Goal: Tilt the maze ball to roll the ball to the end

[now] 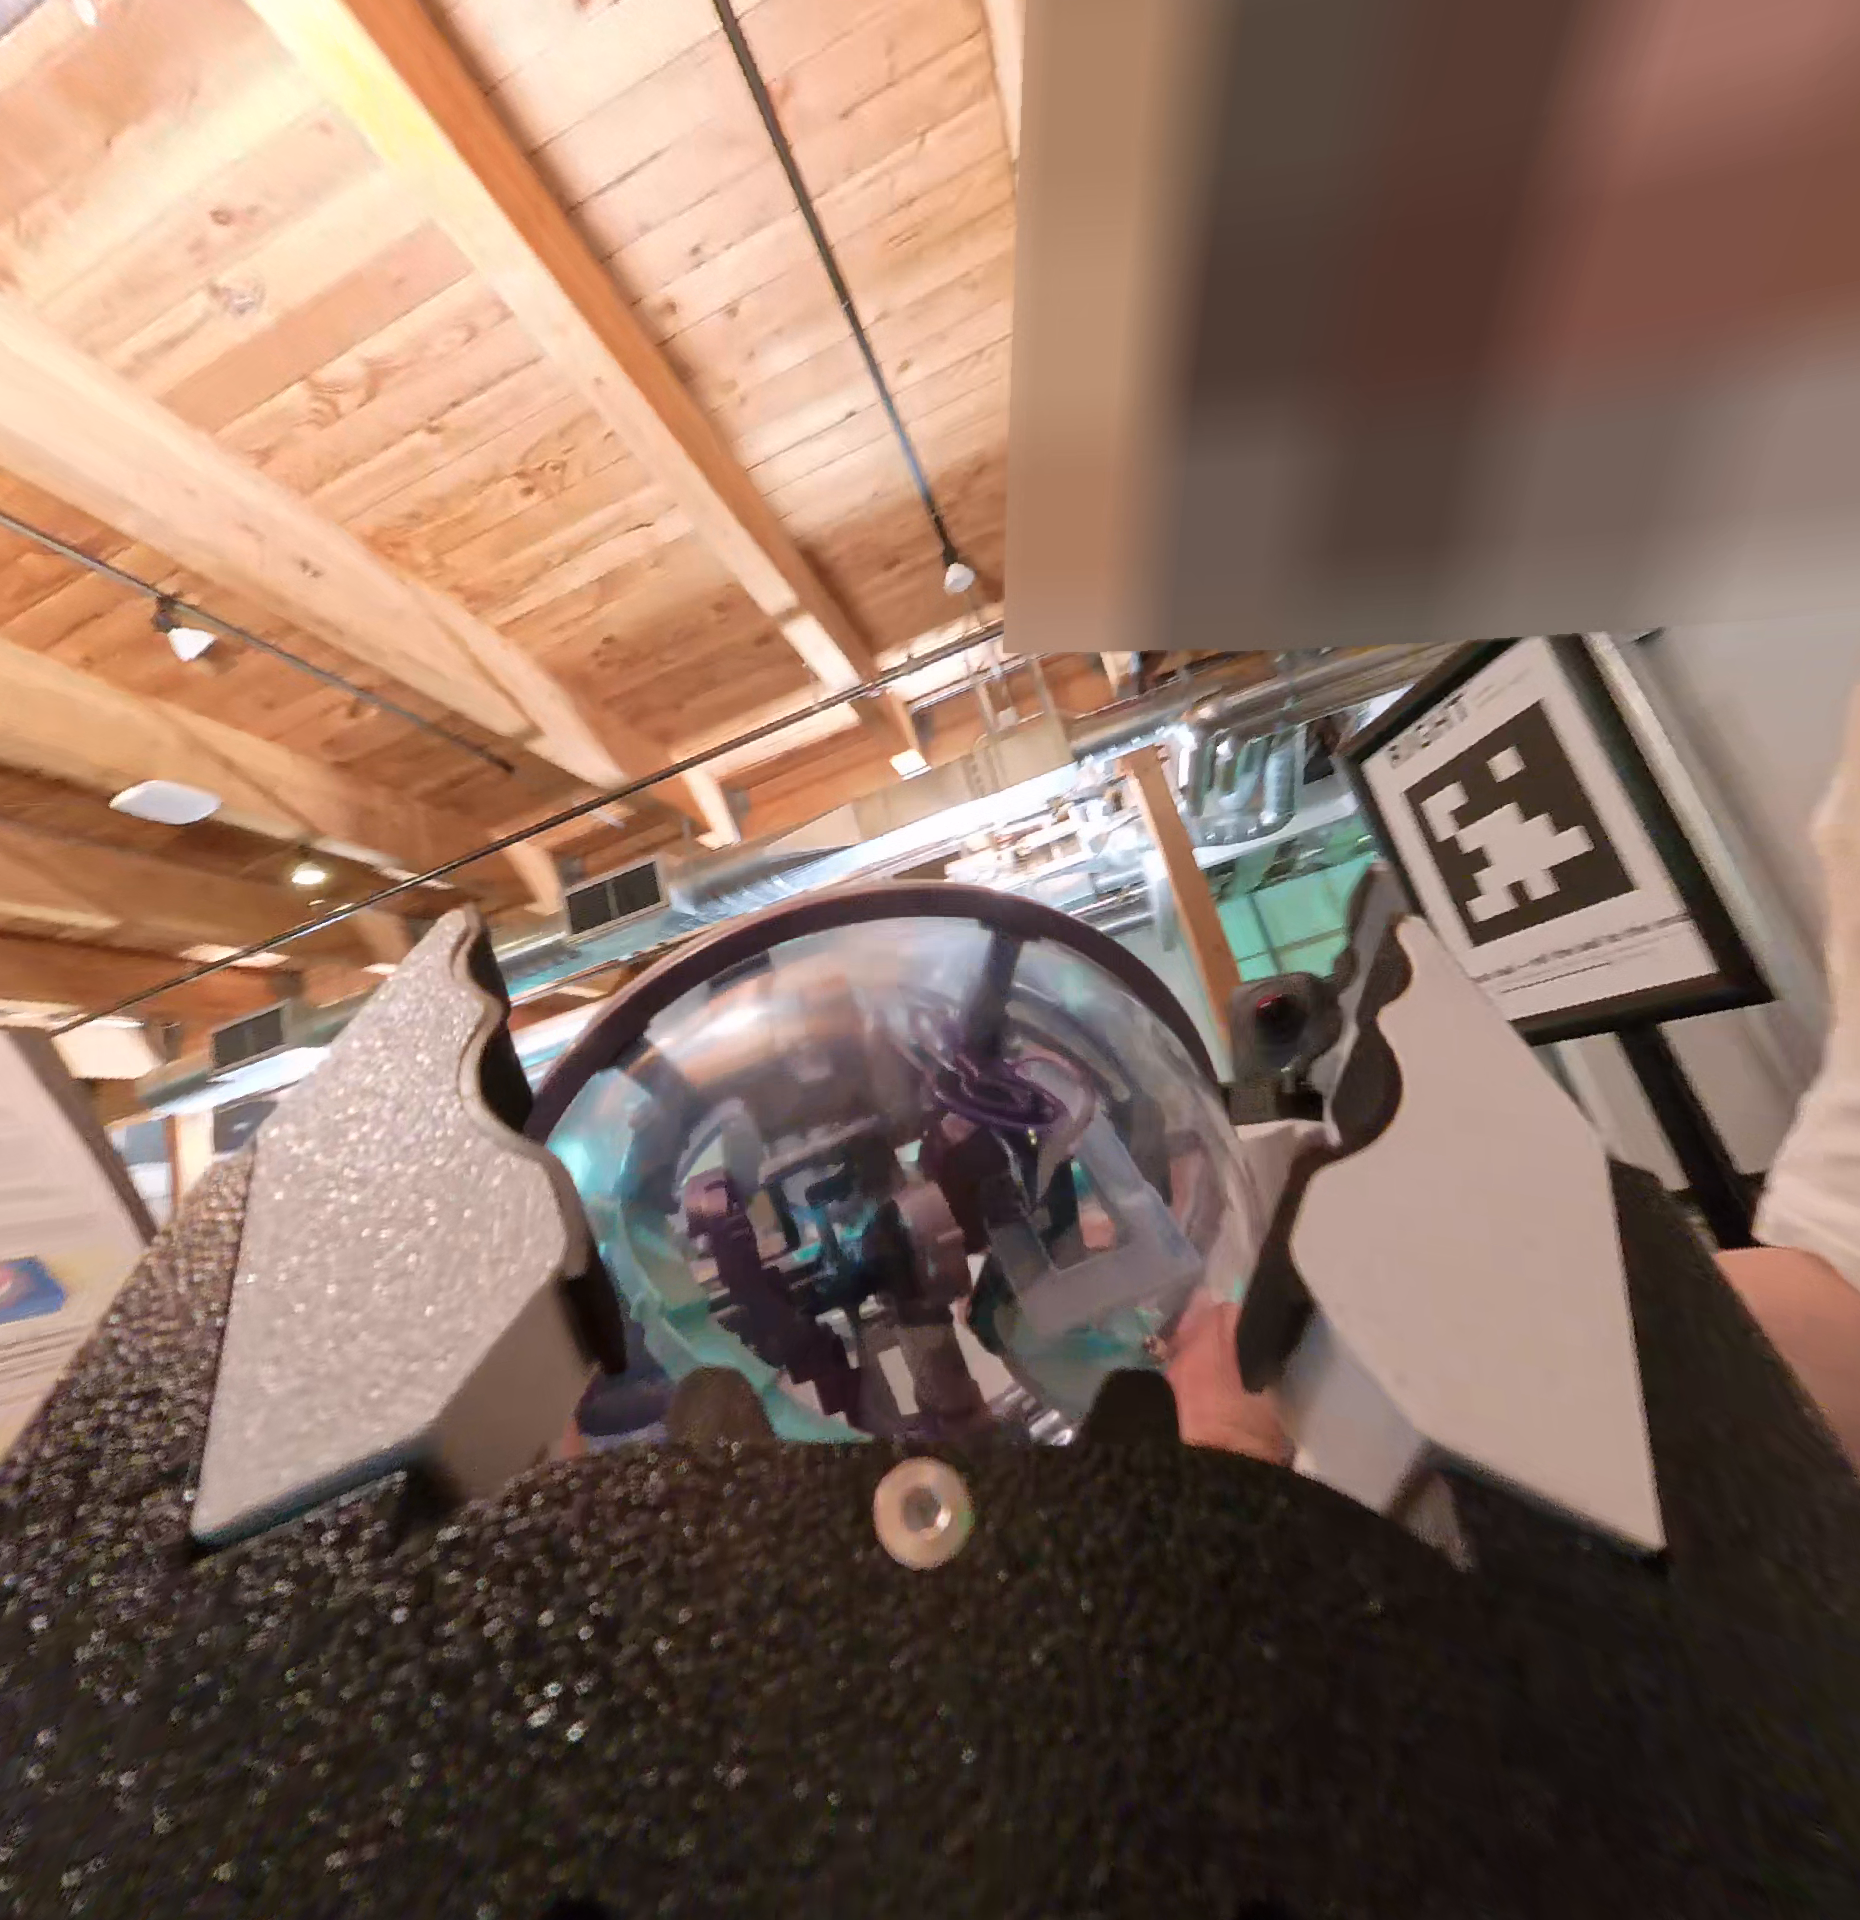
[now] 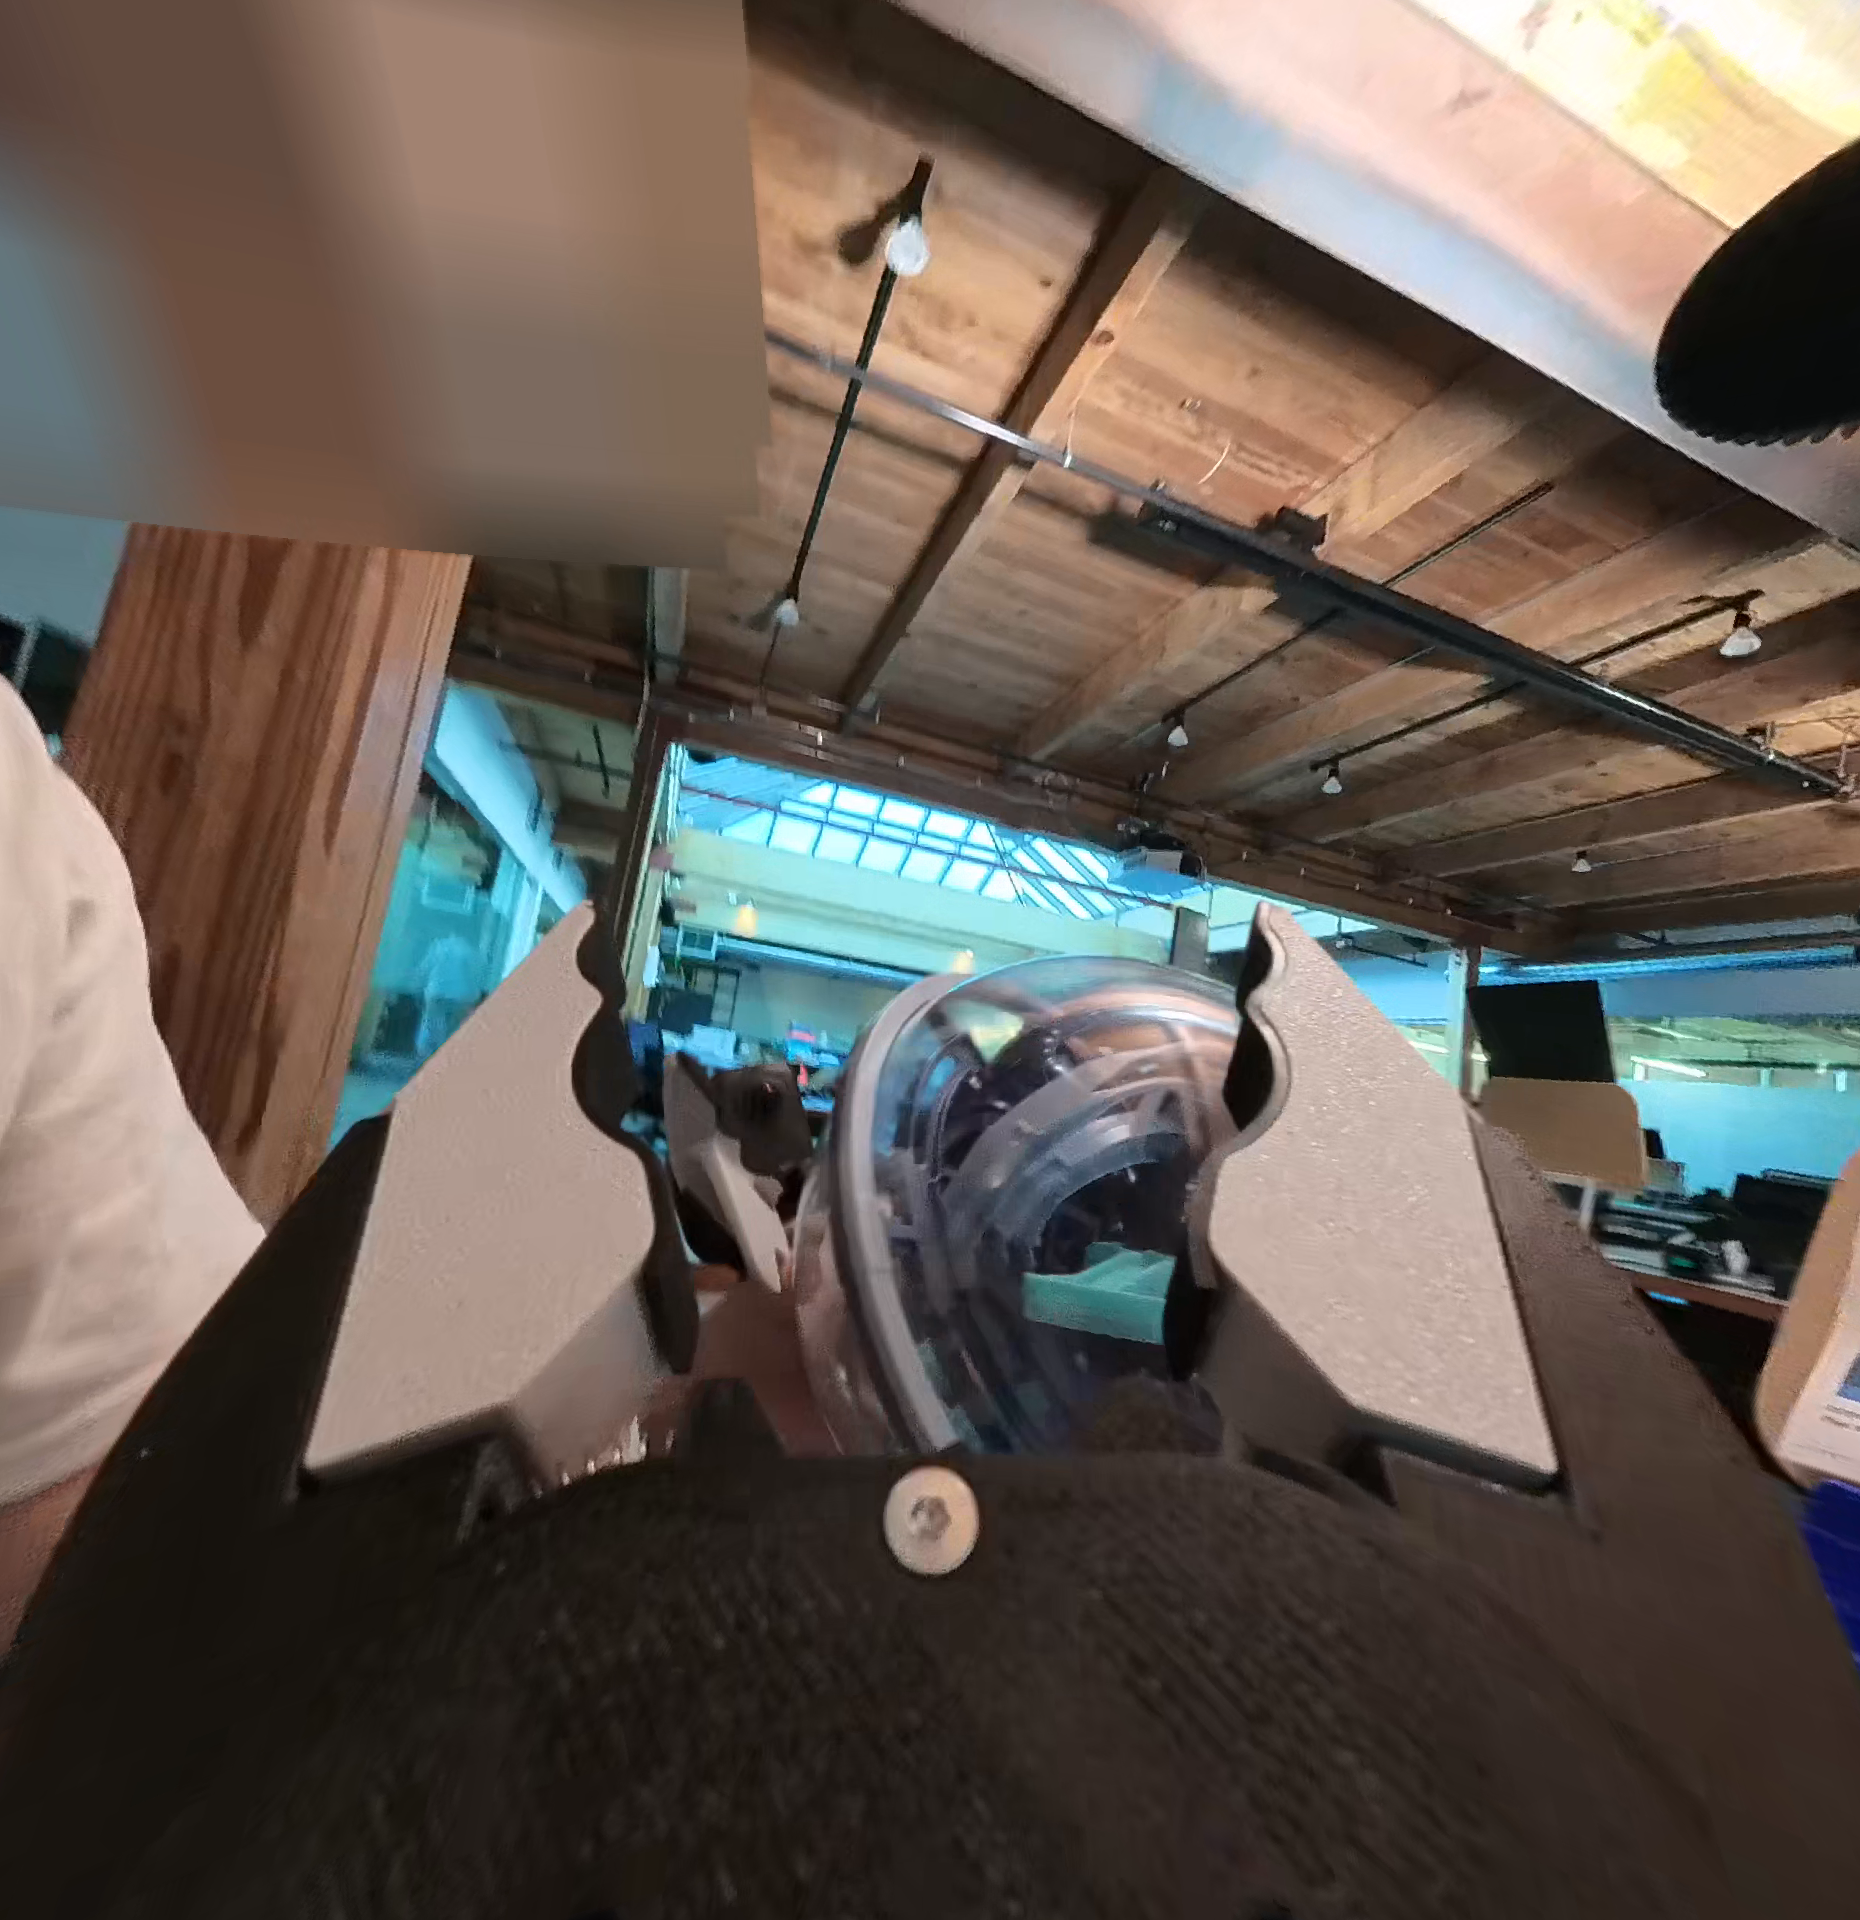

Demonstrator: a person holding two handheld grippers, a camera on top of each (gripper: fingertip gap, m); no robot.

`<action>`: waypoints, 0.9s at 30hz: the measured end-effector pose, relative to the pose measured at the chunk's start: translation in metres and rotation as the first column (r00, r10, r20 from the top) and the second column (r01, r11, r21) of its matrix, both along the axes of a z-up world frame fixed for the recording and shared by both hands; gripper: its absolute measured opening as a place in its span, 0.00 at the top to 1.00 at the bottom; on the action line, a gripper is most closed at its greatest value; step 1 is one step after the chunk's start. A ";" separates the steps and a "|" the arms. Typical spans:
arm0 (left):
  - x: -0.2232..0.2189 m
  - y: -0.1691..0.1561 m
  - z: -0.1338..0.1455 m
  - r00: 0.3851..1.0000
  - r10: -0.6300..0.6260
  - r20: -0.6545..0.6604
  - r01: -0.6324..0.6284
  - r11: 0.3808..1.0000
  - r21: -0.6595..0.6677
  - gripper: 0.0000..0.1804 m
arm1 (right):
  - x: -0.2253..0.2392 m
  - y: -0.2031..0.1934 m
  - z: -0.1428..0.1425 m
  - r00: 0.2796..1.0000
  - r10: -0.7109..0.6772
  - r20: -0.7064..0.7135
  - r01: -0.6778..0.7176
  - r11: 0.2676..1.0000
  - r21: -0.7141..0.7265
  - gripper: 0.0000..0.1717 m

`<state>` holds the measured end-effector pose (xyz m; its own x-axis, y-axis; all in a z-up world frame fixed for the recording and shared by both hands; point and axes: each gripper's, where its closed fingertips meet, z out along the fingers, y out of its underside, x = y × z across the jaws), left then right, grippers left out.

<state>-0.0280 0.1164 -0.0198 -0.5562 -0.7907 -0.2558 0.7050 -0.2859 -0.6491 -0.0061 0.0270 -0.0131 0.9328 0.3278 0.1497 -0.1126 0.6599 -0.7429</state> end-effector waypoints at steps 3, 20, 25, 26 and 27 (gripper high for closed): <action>-0.017 0.000 0.002 0.997 -0.073 0.033 0.072 0.997 0.029 0.15 | 0.001 -0.006 0.006 0.996 0.065 -0.062 -0.064 0.998 0.026 0.35; -0.053 -0.016 0.009 0.980 -0.195 0.050 0.183 0.967 0.178 0.18 | -0.028 0.004 -0.004 0.995 0.103 0.020 -0.102 0.994 -0.047 0.27; -0.046 -0.048 -0.004 0.995 -0.100 0.010 0.089 0.922 0.378 0.18 | -0.005 0.001 0.001 0.987 0.110 -0.116 -0.112 0.994 -0.014 0.26; -0.044 -0.053 -0.008 0.997 -0.076 0.007 0.066 0.908 0.414 0.19 | -0.003 0.003 -0.001 0.990 0.089 -0.108 -0.092 0.995 -0.026 0.25; -0.041 -0.057 -0.010 0.999 -0.051 0.006 0.043 0.897 0.440 0.21 | -0.002 0.006 -0.004 0.993 0.063 -0.096 -0.067 0.997 -0.041 0.23</action>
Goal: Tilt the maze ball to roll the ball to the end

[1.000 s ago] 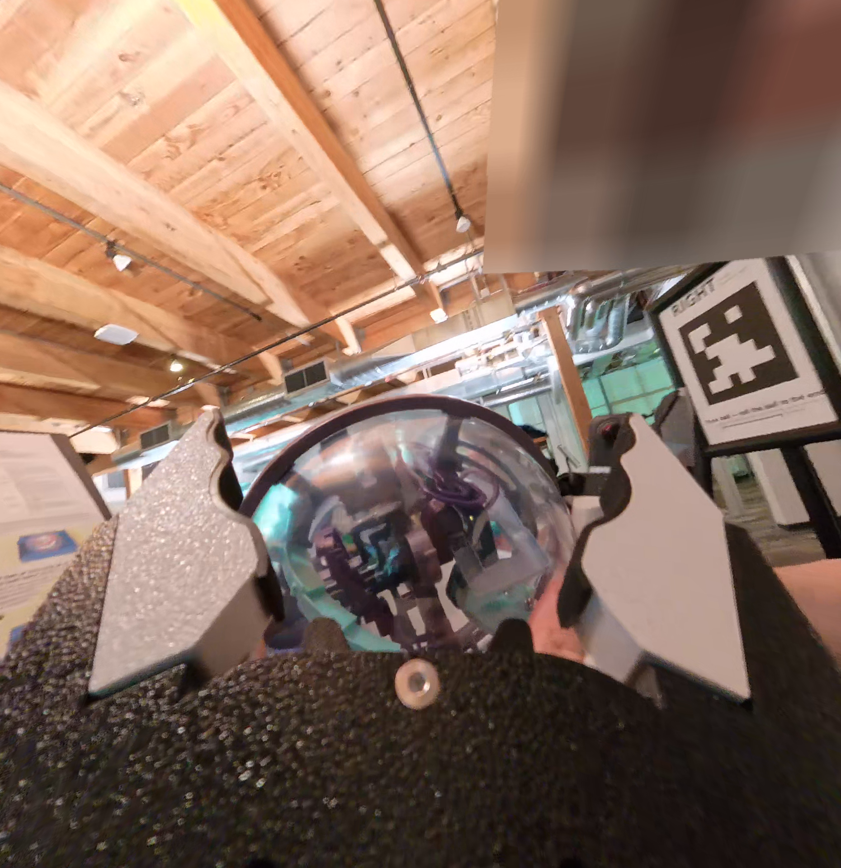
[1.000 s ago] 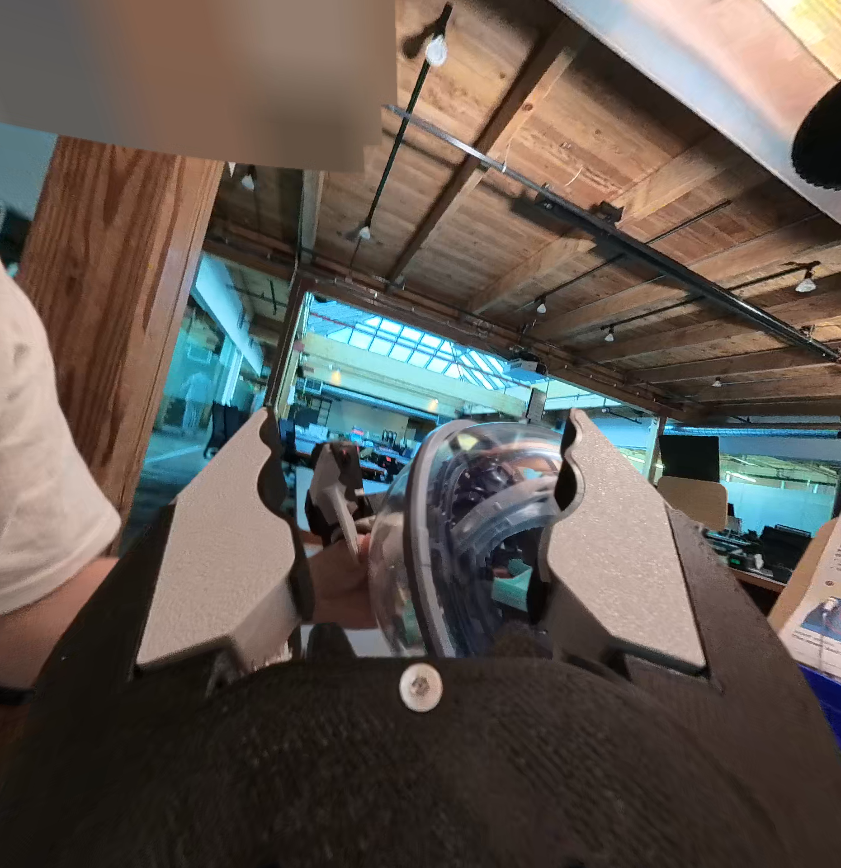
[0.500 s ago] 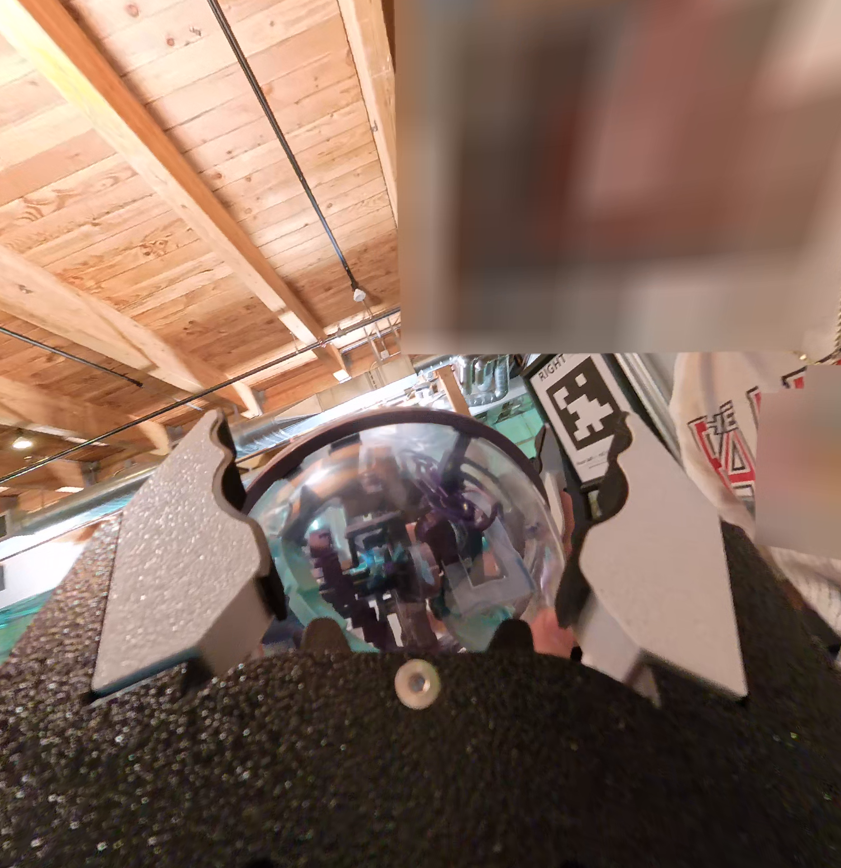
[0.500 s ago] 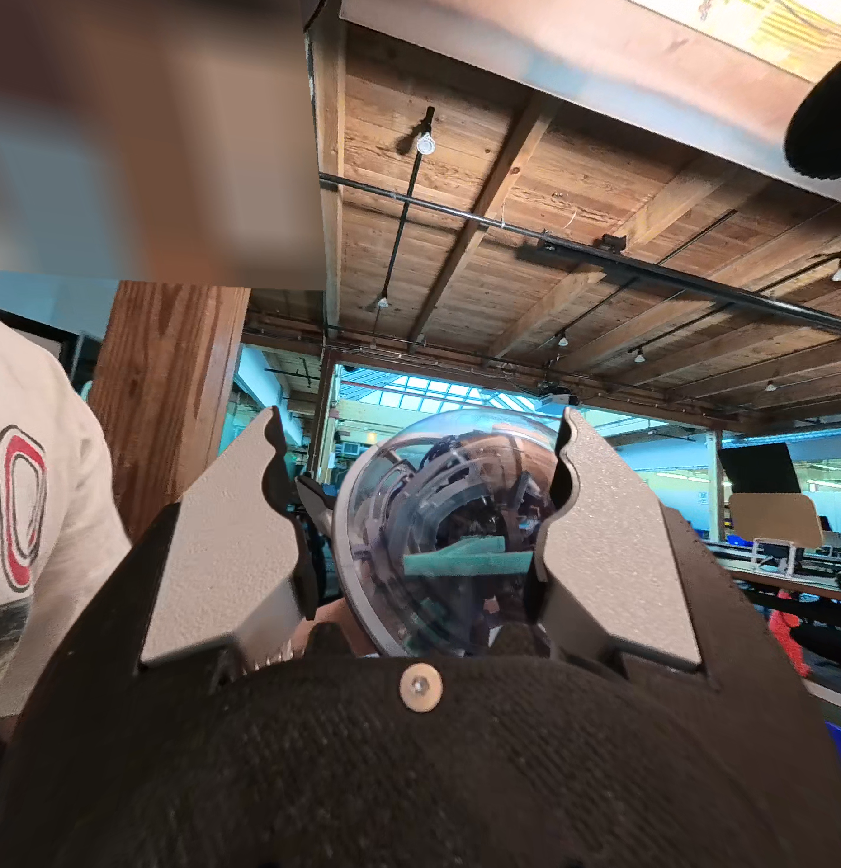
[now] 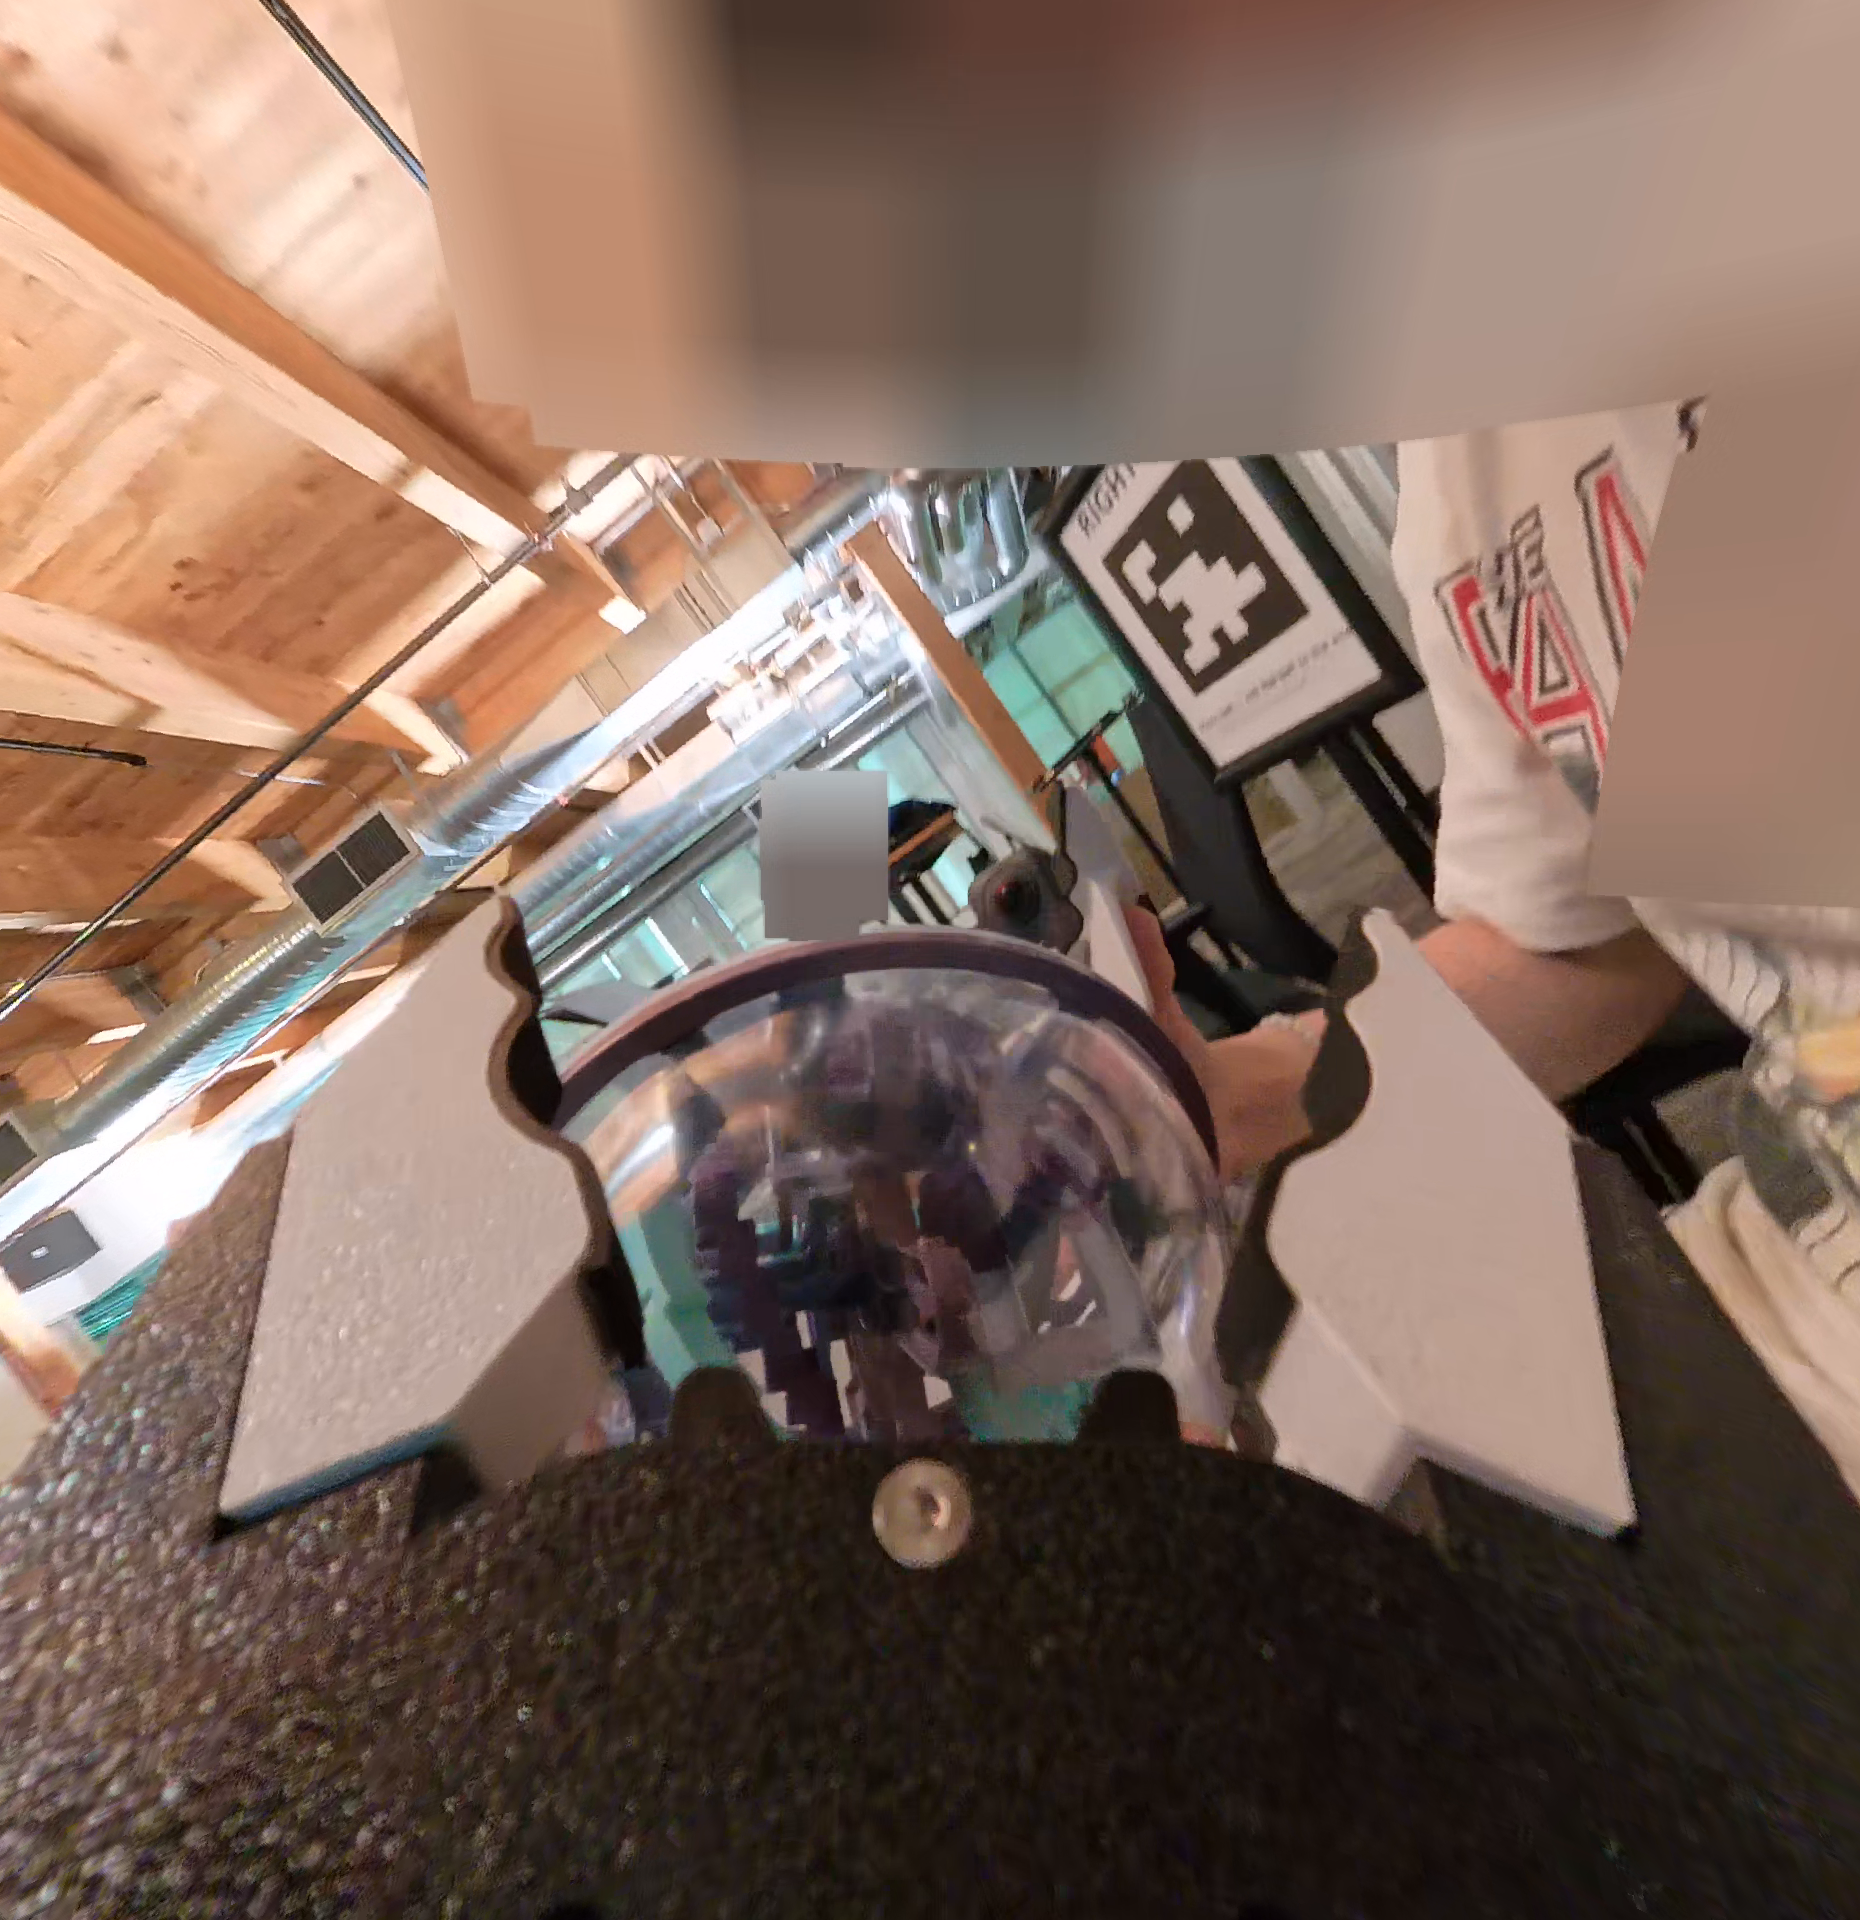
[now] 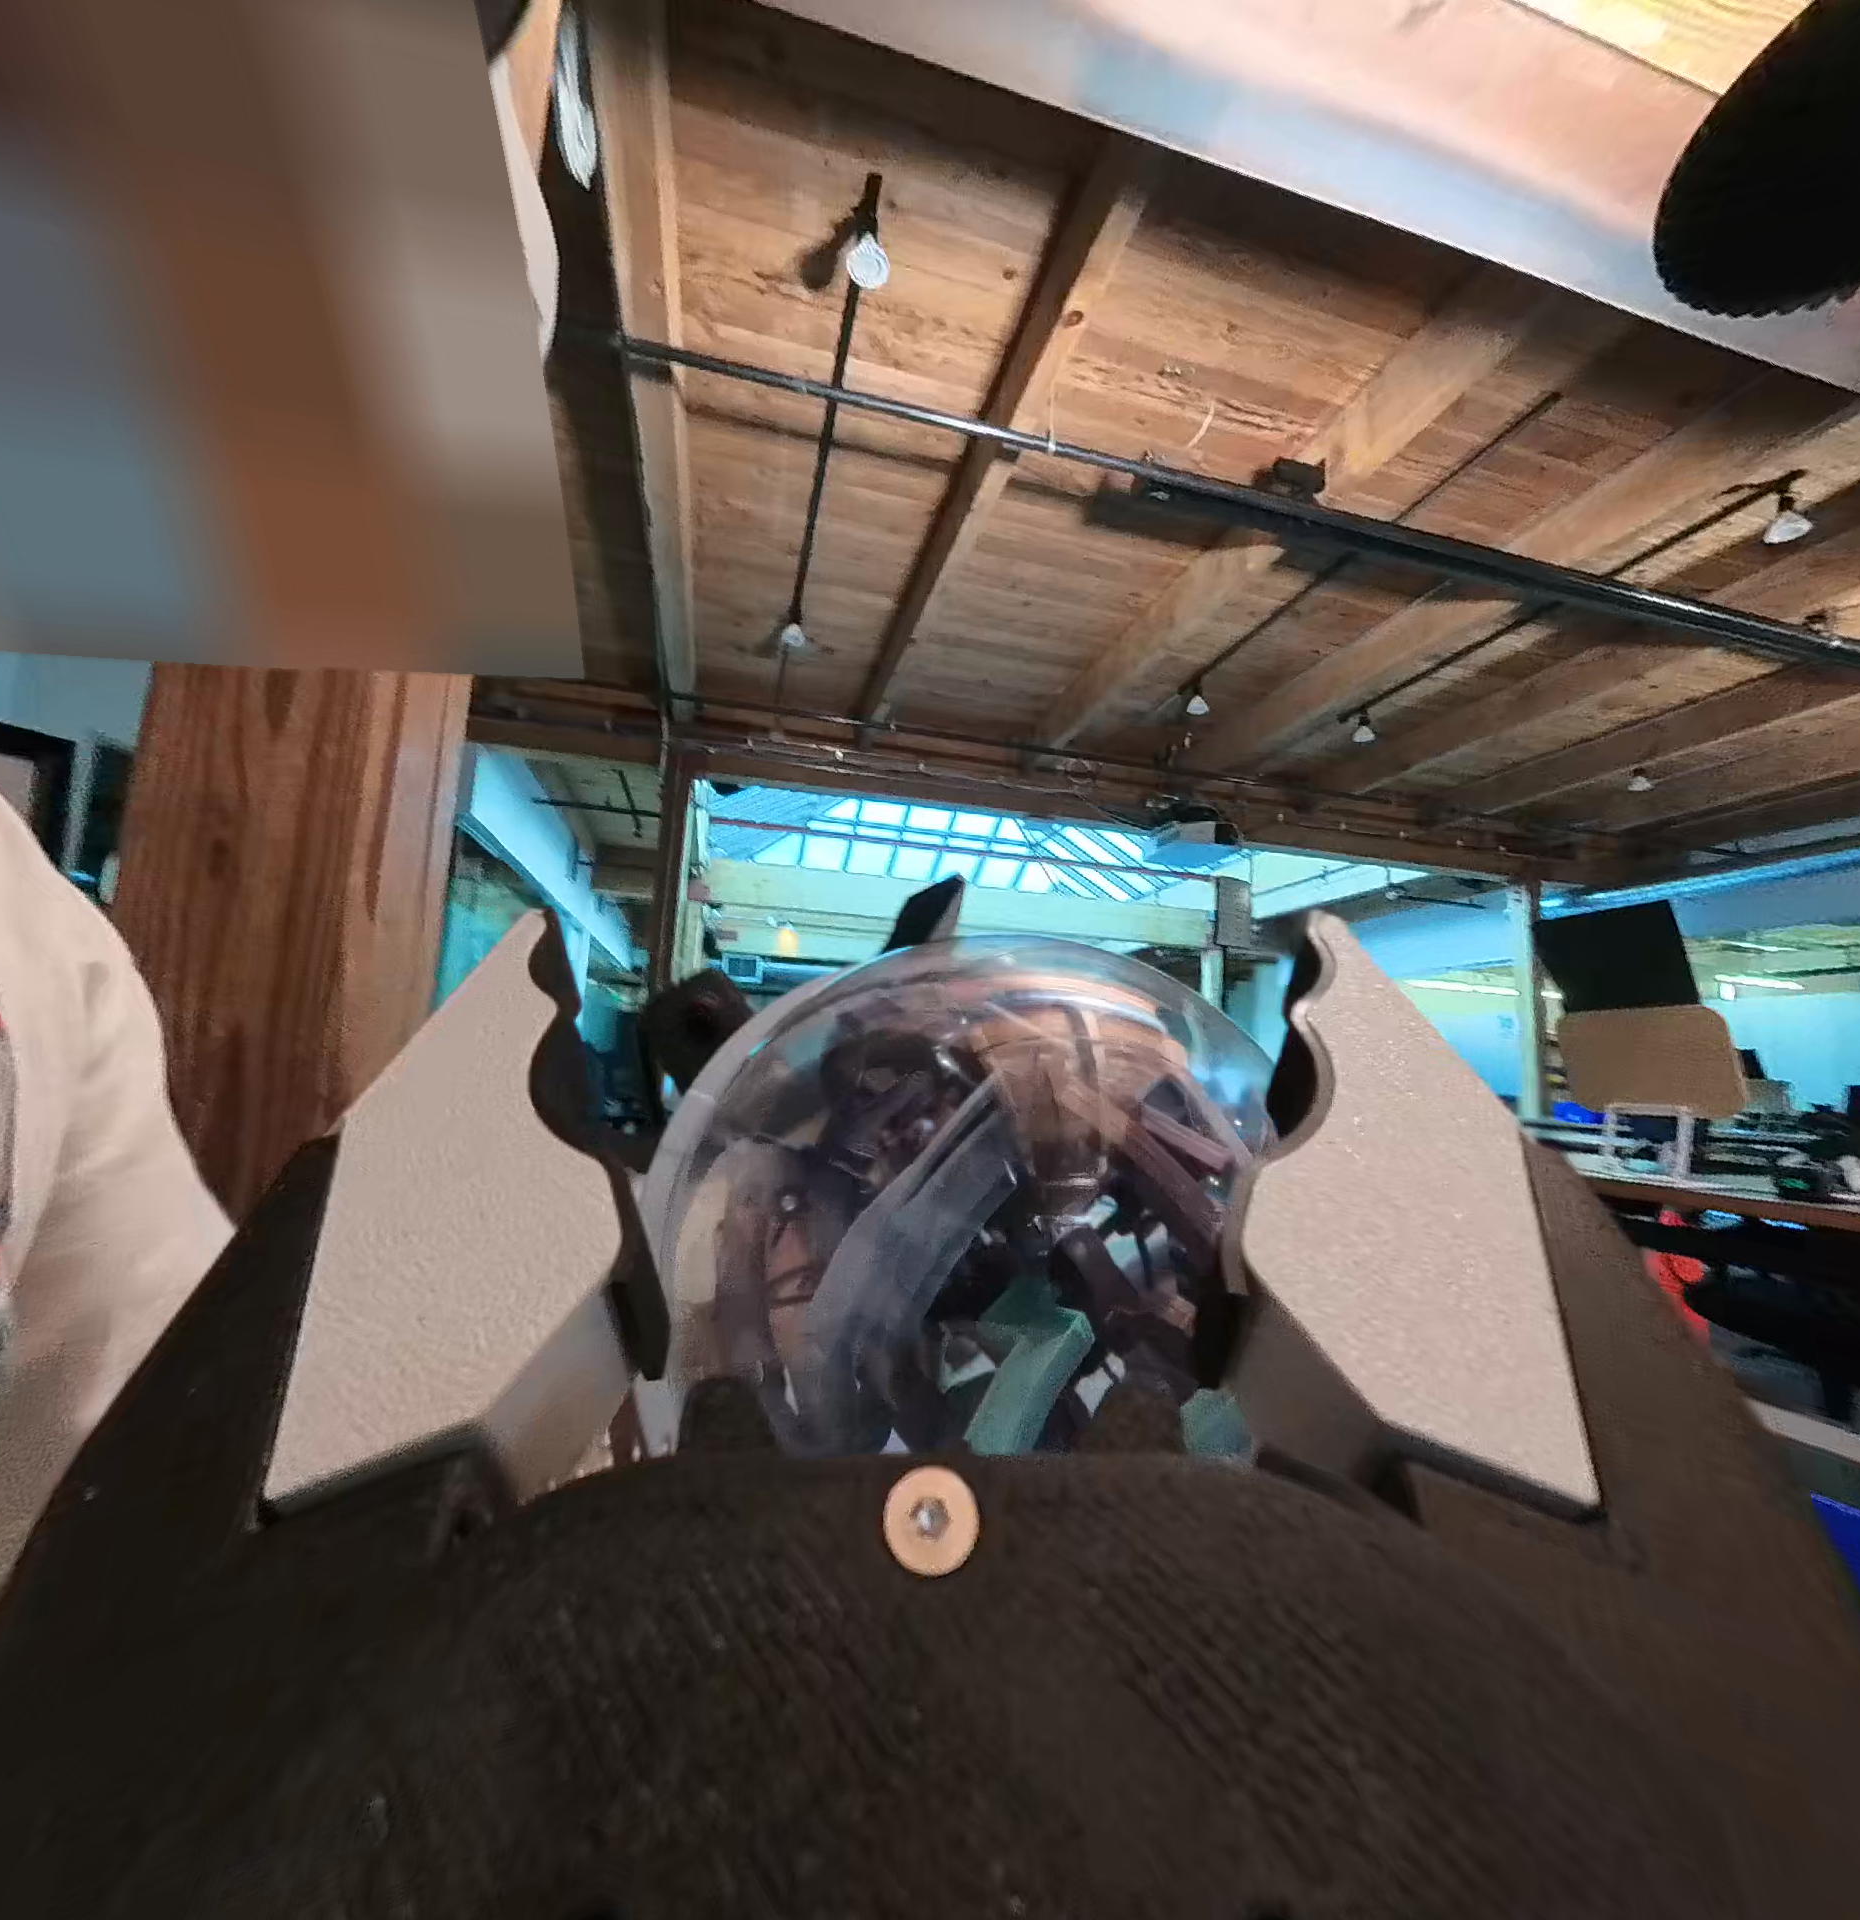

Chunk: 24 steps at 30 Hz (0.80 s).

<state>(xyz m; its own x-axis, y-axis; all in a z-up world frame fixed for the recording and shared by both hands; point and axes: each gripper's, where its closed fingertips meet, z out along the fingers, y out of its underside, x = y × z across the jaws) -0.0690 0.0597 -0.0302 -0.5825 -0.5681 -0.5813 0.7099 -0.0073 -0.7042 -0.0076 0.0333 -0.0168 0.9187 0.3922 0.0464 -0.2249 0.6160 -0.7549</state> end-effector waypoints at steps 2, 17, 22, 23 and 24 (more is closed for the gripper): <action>0.005 -0.001 0.000 1.000 0.027 -0.008 -0.027 1.000 -0.008 0.24 | 0.002 0.005 -0.006 0.998 -0.054 0.033 0.055 0.998 -0.012 0.21; 0.028 0.037 0.007 0.983 -0.136 -0.120 0.068 0.890 -0.451 0.13 | -0.020 0.007 -0.011 0.871 -0.301 0.387 0.295 0.952 0.078 0.20; 0.022 0.026 0.004 0.978 -0.181 -0.100 0.124 0.902 -0.414 0.13 | -0.037 0.007 -0.014 0.759 -0.357 0.544 0.345 0.930 0.129 0.14; 0.020 0.025 0.004 0.977 -0.192 -0.089 0.138 0.899 -0.415 0.13 | -0.038 0.008 -0.015 0.739 -0.364 0.566 0.355 0.925 0.132 0.13; 0.019 0.024 0.005 0.976 -0.201 -0.082 0.150 0.895 -0.421 0.13 | -0.039 0.010 -0.018 0.715 -0.374 0.591 0.371 0.919 0.133 0.12</action>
